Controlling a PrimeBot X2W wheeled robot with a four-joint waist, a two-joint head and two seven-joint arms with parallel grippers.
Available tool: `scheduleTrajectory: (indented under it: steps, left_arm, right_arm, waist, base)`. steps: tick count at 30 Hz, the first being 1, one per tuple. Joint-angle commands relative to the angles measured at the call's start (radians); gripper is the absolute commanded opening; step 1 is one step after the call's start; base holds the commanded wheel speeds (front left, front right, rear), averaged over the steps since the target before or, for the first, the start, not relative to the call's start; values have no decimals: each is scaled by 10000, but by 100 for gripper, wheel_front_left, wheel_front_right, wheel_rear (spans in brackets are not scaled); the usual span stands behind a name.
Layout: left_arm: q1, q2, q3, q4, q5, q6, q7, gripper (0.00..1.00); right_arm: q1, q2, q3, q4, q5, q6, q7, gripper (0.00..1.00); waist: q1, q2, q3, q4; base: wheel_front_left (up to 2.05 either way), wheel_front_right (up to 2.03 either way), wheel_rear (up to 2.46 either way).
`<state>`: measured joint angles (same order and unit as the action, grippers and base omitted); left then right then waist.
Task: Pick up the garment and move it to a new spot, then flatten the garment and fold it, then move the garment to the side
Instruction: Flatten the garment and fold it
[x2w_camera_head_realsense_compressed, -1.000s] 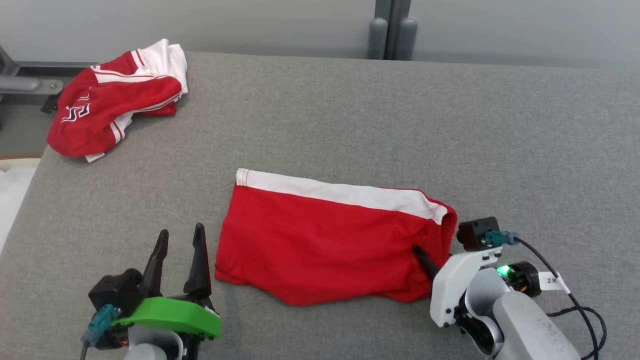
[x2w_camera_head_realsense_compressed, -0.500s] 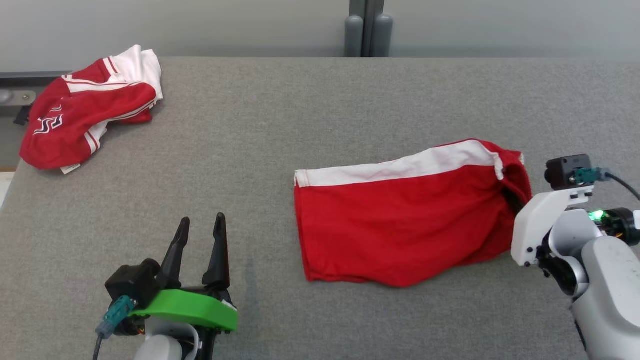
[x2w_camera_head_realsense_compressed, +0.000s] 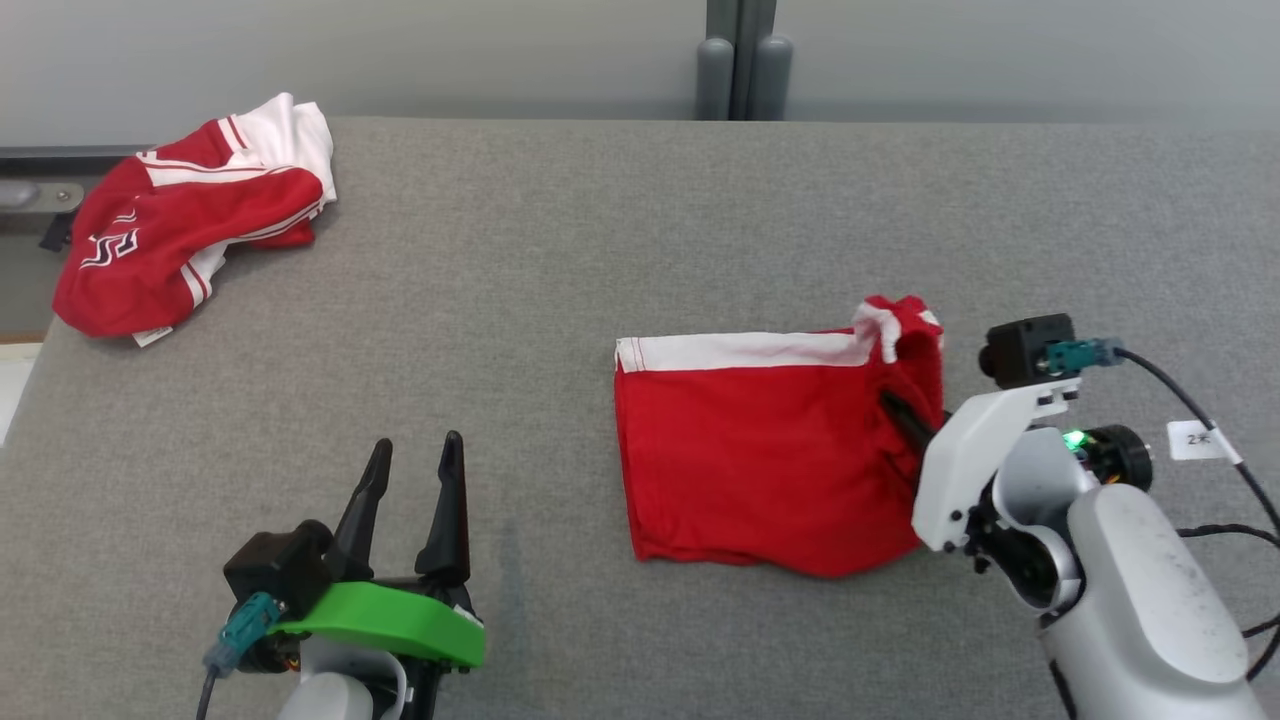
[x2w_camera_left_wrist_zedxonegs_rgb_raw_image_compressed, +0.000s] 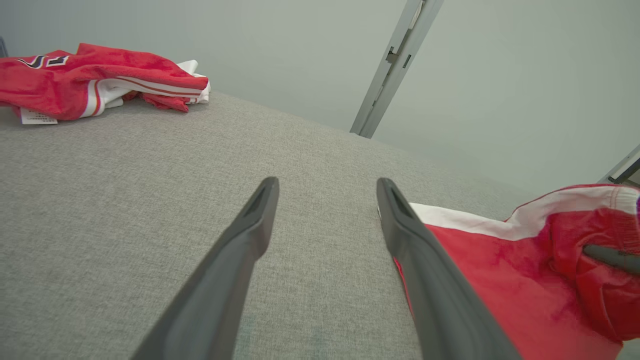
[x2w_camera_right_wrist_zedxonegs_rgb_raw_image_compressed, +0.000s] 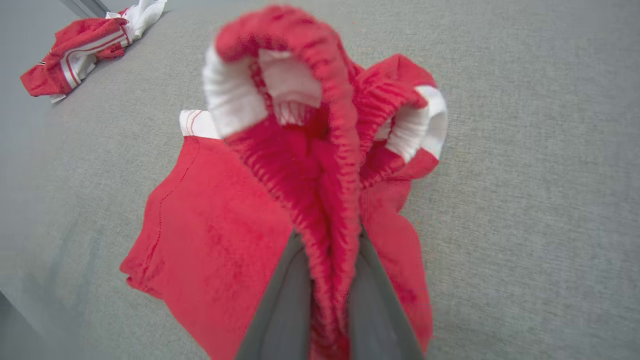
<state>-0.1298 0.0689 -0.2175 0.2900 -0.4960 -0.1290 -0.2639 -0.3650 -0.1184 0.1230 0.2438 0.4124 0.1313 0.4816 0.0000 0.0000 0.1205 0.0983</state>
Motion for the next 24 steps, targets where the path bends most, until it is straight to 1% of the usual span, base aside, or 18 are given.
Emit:
scheduleTrajectory:
  steps: [1, 7, 14, 15, 16, 17, 18, 19, 24]
  left_arm:
    - [-132, 34, 5, -2, -49, -31, -6, 100]
    - [-160, 39, -147, 30, -135, -32, -6, 100]
    - [-165, 5, -302, 134, -223, -32, -6, 100]
    - [-168, -1, -338, 152, -236, -32, -6, 100]
    - [-174, -2, -350, 163, -240, -32, -6, 100]
    - [-193, -5, -373, 182, -246, -32, -6, 100]
    - [-207, -8, -386, 192, -248, -32, -6, 100]
    - [-226, -13, -395, 199, -244, -32, -6, 100]
    - [-300, -26, -402, 210, -216, -32, -6, 100]
  right_arm:
    - [-87, 89, 154, 12, 91, -11, -10, 0]
    - [-489, 545, 978, 649, -11, -11, -434, 0]
    - [-969, 656, 1690, 1660, 235, -9, -927, 0]
    - [-1034, 664, 1841, 1799, 355, -9, -1038, 7]
    - [-1077, 664, 1939, 1878, 434, -9, -1115, 19]
    - [-1193, 665, 2149, 2032, 603, -8, -1243, 40]
    - [-1265, 663, 2313, 2116, 732, -9, -1332, 64]
    - [-1342, 665, 2485, 2156, 863, -8, -1449, 100]
    - [-1752, 658, 3219, 2456, 1404, -8, -2069, 100]
  waist:
    - [0, 0, -26, 81]
    - [0, 0, -41, 409]
    - [0, 0, -6, 798]
    - [0, 0, 0, 834]
    - [0, 0, 4, 854]
    - [0, 0, 20, 888]
    - [0, 0, 31, 902]
    - [0, 0, 47, 913]
    - [0, 0, 104, 889]
  base:
    - [0, 0, 0]
    - [0, 0, 0]
    - [0, 0, 0]
    - [0, 0, 0]
    - [0, 0, 0]
    - [0, 0, 0]
    - [0, 0, 0]
    - [0, 0, 0]
    - [0, 0, 0]
